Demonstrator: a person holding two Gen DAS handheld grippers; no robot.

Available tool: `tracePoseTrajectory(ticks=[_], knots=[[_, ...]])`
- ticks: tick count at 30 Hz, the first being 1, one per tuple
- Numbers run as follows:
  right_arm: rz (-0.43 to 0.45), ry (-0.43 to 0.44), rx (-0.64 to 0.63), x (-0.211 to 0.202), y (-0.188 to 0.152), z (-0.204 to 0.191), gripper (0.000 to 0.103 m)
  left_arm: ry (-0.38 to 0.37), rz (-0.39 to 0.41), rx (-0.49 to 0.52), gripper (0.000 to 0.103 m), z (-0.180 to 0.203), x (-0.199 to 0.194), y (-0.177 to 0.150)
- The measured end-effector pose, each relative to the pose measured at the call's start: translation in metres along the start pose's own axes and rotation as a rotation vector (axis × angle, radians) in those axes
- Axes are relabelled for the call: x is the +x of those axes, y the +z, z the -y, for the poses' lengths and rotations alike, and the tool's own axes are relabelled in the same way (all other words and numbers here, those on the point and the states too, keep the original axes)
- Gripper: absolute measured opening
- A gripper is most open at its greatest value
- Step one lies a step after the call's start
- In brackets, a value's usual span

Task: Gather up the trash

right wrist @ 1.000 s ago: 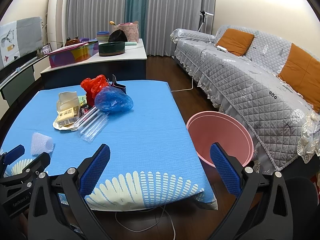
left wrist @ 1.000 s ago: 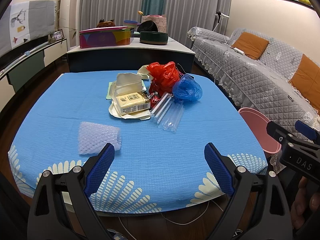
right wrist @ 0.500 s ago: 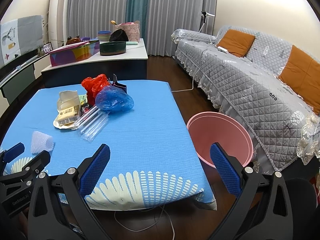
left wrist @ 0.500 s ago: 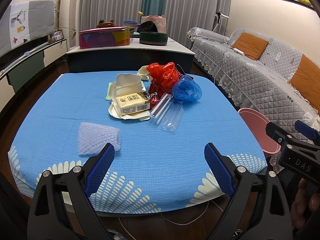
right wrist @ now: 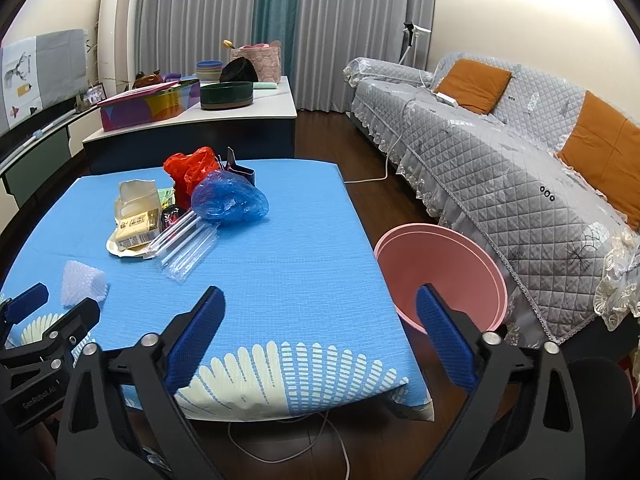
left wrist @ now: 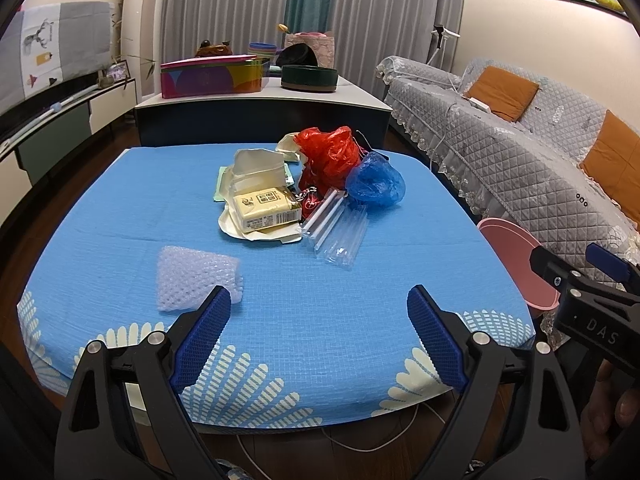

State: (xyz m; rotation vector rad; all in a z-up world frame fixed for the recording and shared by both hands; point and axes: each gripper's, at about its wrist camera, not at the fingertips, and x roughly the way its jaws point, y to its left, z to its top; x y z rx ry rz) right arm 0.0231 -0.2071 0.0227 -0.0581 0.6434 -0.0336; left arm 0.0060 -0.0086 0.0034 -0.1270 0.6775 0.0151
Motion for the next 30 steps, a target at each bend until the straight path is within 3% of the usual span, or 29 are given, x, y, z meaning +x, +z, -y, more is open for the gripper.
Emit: tracePoseTrajectory(ticks=[5,9,12,21,30], knots=[[0.008,0.039,0.020,0.000,0.003,-0.001,0.075,0.038,0.013,-0.022,0.083,-0.009,0.001,0.003],[0.013,0.098,0.040,-0.001,0.010,-0.003,0.055,0.082,0.009,-0.063,0.078,-0.023,0.006,0.005],[0.023,0.148,0.047,-0.001,0.016,-0.006,0.048,0.124,0.011,-0.088,0.078,-0.032,0.010,0.006],[-0.029,0.225,0.026,0.030,0.044,-0.021,0.043,0.205,-0.048,-0.123,0.078,-0.052,0.036,0.005],[-0.079,0.328,0.003,0.102,0.082,-0.059,0.046,0.263,-0.111,-0.101,0.076,-0.056,0.065,0.003]])
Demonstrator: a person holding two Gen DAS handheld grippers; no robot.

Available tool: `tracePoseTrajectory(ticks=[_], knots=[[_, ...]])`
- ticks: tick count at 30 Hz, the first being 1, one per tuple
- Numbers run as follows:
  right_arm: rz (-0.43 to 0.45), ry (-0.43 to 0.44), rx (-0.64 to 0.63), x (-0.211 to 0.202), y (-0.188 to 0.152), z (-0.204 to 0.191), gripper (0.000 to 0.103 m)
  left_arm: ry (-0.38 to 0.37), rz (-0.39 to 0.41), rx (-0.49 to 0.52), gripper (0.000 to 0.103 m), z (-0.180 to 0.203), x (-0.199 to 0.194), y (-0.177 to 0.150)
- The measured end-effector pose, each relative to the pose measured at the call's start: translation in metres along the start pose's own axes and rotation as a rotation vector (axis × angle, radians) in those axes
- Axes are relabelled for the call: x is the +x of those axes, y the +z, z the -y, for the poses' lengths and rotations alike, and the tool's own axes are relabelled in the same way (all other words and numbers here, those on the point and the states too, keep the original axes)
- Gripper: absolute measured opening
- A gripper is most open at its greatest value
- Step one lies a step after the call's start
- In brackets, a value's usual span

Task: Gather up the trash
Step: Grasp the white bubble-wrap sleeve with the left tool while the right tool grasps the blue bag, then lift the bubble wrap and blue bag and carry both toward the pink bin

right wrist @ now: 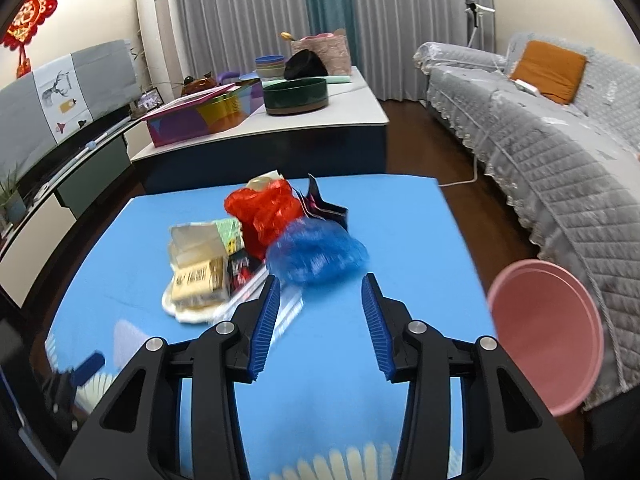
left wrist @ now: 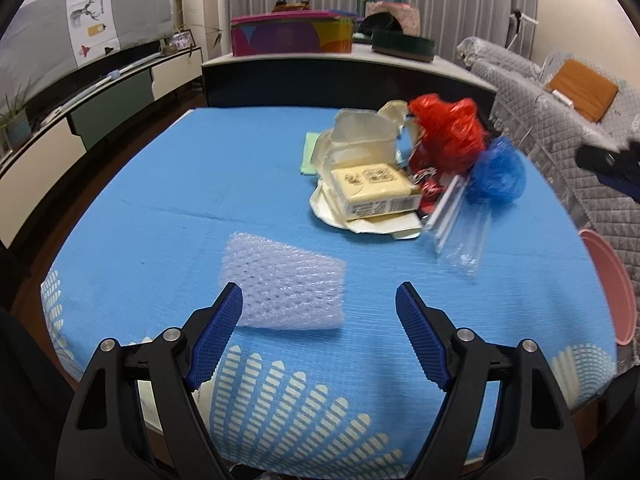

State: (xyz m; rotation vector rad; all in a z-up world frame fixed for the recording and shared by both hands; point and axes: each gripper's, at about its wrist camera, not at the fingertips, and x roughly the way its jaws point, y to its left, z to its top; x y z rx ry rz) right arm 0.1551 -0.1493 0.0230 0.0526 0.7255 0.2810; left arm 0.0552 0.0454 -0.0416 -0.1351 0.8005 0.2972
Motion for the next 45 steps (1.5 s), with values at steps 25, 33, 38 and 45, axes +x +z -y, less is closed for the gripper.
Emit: tracePoseTrajectory(ticks=[25,33,38,45], knots=[[-0.035,0.057,-0.010,0.065,0.013,-0.014,0.001,0.069,-0.011,0.002,0.015,-0.005,0.012,0.011],[0.023,0.056,-0.030,0.012,0.008,0.003,0.001,0.018,0.054,-0.001,0.014,0.003,-0.009,0.016],[0.056,0.043,-0.041,-0.026,0.006,0.016,0.001,-0.053,0.094,0.010,0.014,0.016,-0.028,0.014],[0.071,-0.005,-0.050,-0.071,-0.004,0.042,0.001,-0.176,0.108,0.045,0.014,0.041,-0.045,0.010]])
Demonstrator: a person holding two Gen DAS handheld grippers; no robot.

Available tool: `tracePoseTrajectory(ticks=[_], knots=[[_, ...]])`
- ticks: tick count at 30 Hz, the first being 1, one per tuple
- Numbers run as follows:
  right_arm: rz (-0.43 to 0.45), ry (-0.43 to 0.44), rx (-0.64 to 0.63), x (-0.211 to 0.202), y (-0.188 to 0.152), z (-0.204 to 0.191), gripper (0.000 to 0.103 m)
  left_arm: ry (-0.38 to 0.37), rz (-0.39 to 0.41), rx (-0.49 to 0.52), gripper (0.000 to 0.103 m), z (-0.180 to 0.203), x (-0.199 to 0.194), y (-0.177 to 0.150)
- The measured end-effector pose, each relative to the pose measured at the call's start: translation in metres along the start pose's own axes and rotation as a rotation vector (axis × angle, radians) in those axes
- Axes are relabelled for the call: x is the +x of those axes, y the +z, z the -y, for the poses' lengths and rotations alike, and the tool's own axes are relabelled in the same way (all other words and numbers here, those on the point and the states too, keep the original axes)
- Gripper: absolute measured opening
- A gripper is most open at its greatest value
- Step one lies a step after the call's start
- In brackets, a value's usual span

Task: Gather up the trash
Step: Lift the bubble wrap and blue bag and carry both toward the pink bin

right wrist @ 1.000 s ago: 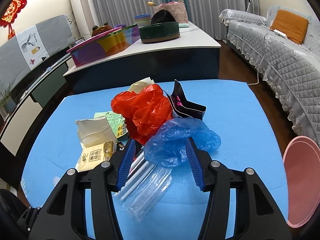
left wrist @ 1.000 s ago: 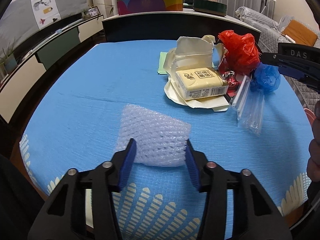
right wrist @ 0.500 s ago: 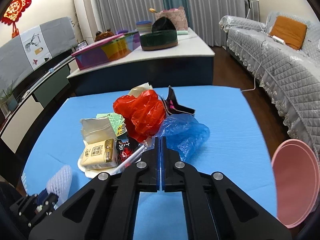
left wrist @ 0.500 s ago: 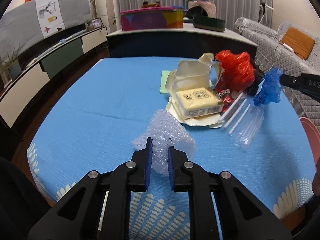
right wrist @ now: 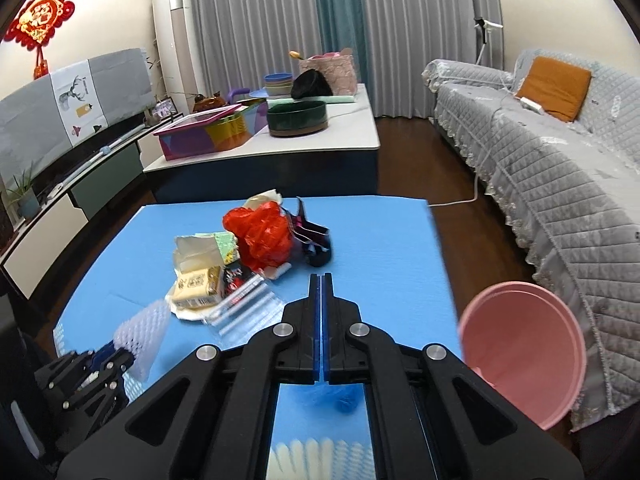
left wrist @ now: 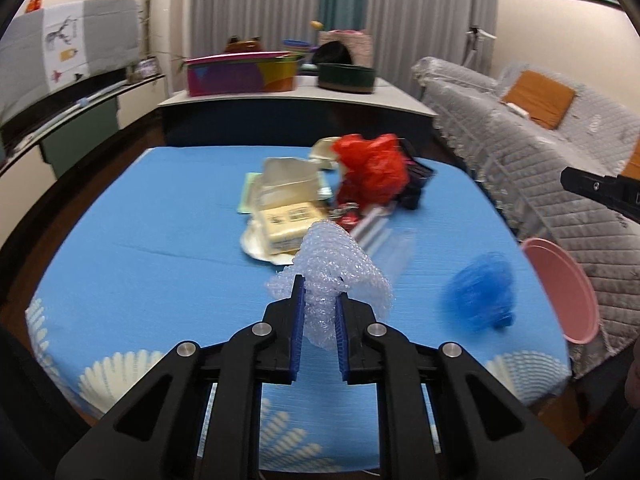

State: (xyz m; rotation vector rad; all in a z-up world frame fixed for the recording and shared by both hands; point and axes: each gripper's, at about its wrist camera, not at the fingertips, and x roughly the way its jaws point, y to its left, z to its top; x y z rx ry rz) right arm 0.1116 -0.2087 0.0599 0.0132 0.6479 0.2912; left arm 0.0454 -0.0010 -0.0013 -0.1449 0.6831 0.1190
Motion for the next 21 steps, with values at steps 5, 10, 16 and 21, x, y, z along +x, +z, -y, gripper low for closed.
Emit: tracePoseTrajectory(ticks=[5,10,16,21], knots=[[-0.007,-0.033,0.013,-0.016,-0.007,0.022,0.001,-0.060,0.020,0.027,0.014,0.018,-0.007,0.003],[-0.073,0.039,0.060,0.002,-0.026,0.030,0.005,-0.071,-0.002,0.022,0.014,0.027,-0.003,0.001],[-0.193,0.093,0.139,0.046,-0.054,0.028,0.047,-0.062,-0.003,0.037,0.014,0.032,-0.002,-0.001],[-0.259,0.074,0.120,0.073,-0.060,0.018,0.047,-0.050,-0.012,0.028,0.014,0.025,0.003,0.001]])
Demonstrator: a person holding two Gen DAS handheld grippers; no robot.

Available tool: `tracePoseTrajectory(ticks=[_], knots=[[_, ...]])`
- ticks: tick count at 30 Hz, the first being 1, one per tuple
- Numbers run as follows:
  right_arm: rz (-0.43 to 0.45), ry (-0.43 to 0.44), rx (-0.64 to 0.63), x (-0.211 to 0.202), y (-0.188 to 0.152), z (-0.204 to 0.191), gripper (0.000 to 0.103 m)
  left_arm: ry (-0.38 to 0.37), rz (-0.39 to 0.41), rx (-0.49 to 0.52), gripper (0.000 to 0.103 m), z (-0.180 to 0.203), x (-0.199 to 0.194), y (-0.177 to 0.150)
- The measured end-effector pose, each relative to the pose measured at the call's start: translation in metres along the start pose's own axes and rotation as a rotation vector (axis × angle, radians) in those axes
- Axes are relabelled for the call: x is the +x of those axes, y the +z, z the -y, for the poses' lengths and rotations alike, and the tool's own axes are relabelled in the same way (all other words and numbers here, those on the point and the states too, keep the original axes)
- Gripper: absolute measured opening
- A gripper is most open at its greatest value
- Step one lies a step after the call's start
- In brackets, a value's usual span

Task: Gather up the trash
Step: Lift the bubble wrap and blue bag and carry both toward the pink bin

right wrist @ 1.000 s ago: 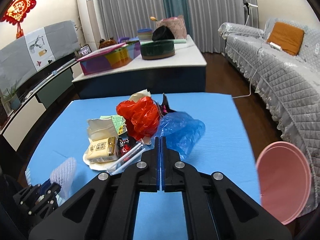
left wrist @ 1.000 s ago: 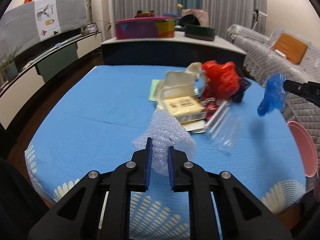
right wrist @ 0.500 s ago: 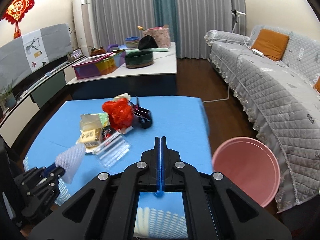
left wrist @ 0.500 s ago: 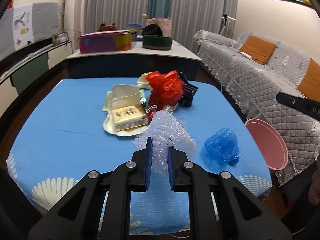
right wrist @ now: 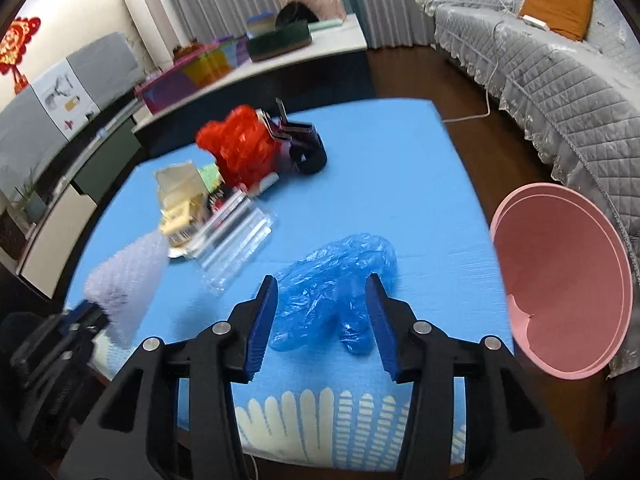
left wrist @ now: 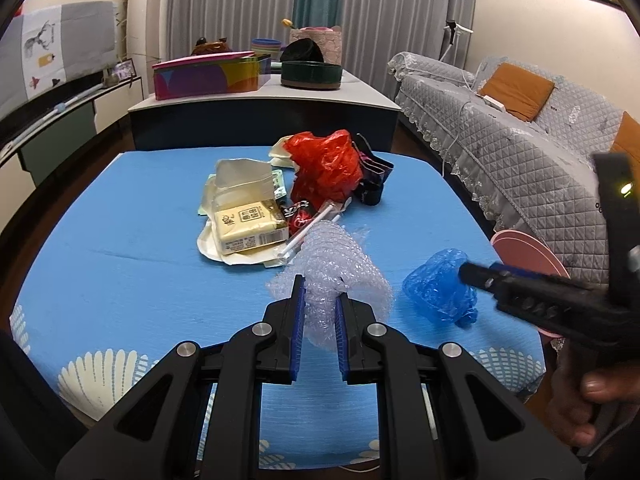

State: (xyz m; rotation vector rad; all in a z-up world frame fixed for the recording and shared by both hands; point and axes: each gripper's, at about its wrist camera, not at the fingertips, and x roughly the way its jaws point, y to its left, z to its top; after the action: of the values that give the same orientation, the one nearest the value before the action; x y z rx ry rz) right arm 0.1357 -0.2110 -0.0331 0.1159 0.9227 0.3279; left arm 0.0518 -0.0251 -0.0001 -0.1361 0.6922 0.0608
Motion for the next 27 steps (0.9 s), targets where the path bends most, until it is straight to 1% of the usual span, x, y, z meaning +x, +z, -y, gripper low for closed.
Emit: tracePoseTrajectory(ticks=[2,3,4,5,7,14,20,27], knots=[[-0.038,-0.022,0.008,0.011,-0.003,0.001,0.044,0.004,0.001,-0.004,0.014,-0.002,0.000,0.001],[-0.054,-0.025,0.010,0.014,-0.005,0.000,0.040,0.005,0.000,-0.006,0.014,-0.003,0.001,0.002],[-0.060,-0.029,0.005,0.015,-0.006,0.000,0.032,0.006,-0.001,-0.007,0.014,-0.003,0.001,0.002],[-0.064,-0.033,-0.005,0.016,-0.007,-0.002,0.027,0.006,-0.003,-0.008,0.014,-0.004,0.001,0.002],[-0.067,-0.039,-0.032,0.016,-0.008,-0.006,0.002,0.001,-0.007,-0.011,0.014,-0.004,0.001,0.002],[0.012,-0.060,-0.065,-0.009,-0.008,-0.006,0.000,-0.022,-0.001,-0.002,0.014,0.005,-0.003,0.002],[0.072,-0.083,-0.026,-0.031,-0.006,0.011,0.000,-0.037,0.004,0.015,0.014,0.015,-0.006,0.002],[0.141,-0.137,-0.005,-0.054,-0.004,0.032,0.000,-0.055,0.007,0.042,0.014,0.032,-0.008,0.001]])
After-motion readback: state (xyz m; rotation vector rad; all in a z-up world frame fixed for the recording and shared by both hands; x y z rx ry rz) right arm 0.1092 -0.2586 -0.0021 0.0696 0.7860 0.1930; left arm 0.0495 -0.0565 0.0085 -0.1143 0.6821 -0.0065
